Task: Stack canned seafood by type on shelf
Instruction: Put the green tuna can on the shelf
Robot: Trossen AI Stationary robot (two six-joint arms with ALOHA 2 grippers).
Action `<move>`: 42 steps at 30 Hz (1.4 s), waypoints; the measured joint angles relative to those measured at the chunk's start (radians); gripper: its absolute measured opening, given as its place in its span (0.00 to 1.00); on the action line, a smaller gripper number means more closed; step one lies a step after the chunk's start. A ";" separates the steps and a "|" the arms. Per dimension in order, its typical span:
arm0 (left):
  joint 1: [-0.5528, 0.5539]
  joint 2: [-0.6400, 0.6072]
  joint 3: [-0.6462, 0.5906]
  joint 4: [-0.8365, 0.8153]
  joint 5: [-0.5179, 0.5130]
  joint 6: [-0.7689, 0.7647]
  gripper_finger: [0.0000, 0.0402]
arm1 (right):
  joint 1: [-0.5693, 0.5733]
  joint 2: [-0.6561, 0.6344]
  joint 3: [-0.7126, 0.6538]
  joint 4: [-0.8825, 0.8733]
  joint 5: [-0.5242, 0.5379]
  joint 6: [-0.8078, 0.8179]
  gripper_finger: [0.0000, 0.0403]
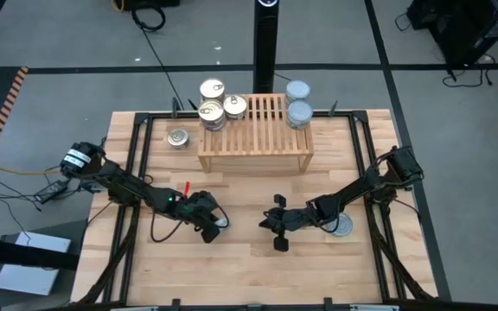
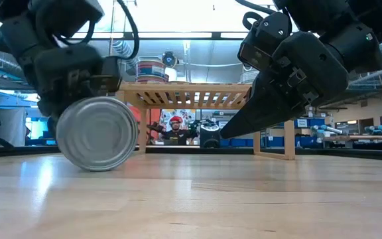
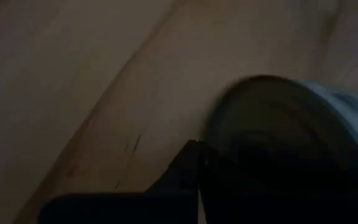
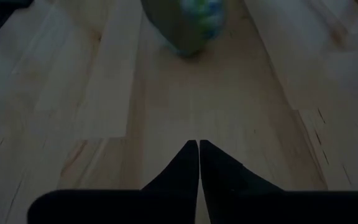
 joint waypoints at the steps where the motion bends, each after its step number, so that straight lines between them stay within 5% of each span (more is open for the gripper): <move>1: 0.000 -0.001 0.000 -0.007 -0.005 0.000 0.01 | 0.000 0.000 0.000 0.002 0.000 0.000 0.07; 22: -0.002 -0.005 -0.001 -0.101 -0.067 0.143 0.02 | 0.001 0.000 0.000 0.014 0.008 0.002 0.11; 31: -0.074 -0.006 -0.019 -0.198 -0.257 0.137 0.02 | -0.011 0.000 0.000 0.015 0.025 0.085 0.16; 35: -0.108 -0.006 -0.075 -0.060 -0.269 0.134 0.02 | -0.011 0.000 0.000 0.033 0.118 0.090 0.21; 42: -0.116 -0.006 -0.281 0.448 -0.234 0.201 0.02 | -0.006 -0.001 0.081 0.052 0.135 0.084 0.36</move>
